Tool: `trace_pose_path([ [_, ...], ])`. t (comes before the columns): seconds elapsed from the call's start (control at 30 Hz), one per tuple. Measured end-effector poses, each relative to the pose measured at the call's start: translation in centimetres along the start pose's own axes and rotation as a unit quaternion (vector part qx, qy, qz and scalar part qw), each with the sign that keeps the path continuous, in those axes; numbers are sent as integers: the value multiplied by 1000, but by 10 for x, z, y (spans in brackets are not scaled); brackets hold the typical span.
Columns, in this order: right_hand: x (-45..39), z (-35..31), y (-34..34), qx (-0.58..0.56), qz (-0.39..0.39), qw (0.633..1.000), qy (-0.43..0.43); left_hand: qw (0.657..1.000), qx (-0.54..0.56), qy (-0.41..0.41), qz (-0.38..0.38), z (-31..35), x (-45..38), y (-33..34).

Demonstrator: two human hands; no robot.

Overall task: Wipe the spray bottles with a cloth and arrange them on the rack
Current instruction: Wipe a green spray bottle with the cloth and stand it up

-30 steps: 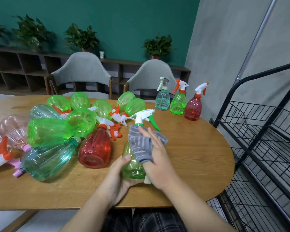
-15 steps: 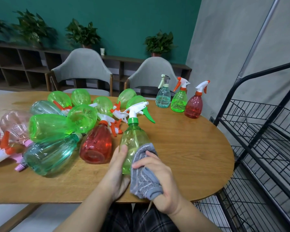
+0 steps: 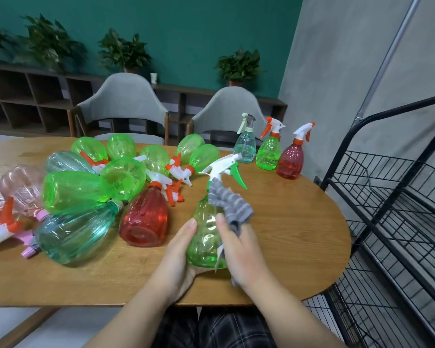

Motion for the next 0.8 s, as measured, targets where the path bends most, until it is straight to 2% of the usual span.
trace_pose_path([
  [0.07,-2,-1,0,68,-11,996,-51,1000,-19,9,-7,1,-1,-1],
  [0.27,9,12,-7,33,-31,995,-93,999,-38,-26,-11,-1,-5,-1],
  [0.5,10,10,0,28,-86,982,-163,998,49,-40,0,-5,-2,-8],
  [0.6,14,14,-1,-100,-72,981,-148,998,32,-39,31,-6,-4,-13],
  [0.67,13,15,-10,-245,-24,965,-86,998,25,-32,55,-6,-4,-17],
  [0.7,13,19,-15,-325,6,945,-31,997,30,-33,58,-6,-3,-17],
  [0.8,11,38,-23,-517,98,845,100,998,19,-20,51,-1,2,-12],
])
Point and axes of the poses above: each hand's wrist, its own x-axis away from the middle knuckle, its own y-axis out of the palm, z = x × y, the point moved 6 cm from there along -x, towards the middle knuckle, and after that the axes turned 10 degrees about -z, right-handed, at the moved point
